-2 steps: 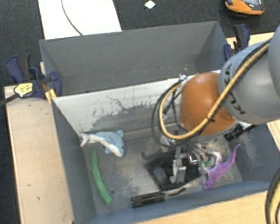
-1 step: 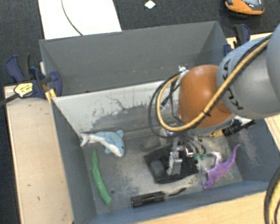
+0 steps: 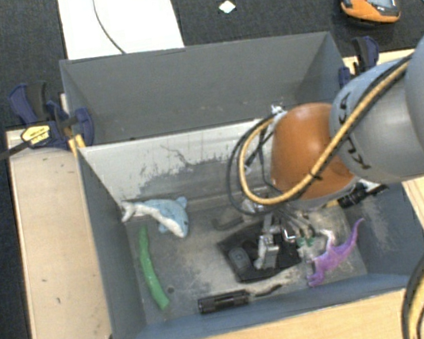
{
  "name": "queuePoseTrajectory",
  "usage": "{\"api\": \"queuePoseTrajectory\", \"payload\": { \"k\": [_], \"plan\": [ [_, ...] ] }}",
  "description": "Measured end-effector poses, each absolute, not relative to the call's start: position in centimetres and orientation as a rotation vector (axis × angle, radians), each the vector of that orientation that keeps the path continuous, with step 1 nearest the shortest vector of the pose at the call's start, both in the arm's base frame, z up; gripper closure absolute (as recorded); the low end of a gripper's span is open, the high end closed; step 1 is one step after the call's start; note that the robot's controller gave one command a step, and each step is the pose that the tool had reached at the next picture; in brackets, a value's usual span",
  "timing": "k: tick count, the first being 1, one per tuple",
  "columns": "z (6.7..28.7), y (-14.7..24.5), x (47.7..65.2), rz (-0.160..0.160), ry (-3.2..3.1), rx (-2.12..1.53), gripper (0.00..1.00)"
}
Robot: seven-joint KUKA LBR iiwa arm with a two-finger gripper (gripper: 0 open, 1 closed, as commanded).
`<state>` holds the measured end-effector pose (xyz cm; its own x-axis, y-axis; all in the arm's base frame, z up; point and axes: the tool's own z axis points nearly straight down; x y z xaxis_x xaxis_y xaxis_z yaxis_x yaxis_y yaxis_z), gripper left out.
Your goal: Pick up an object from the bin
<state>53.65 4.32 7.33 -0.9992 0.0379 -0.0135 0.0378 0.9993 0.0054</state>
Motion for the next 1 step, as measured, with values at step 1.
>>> {"api": "queuePoseTrajectory", "payload": {
  "k": [1],
  "plan": [
    [7.32, 4.25, 54.64, 0.016, 3.121, 0.124, 0.0]
  ]
}}
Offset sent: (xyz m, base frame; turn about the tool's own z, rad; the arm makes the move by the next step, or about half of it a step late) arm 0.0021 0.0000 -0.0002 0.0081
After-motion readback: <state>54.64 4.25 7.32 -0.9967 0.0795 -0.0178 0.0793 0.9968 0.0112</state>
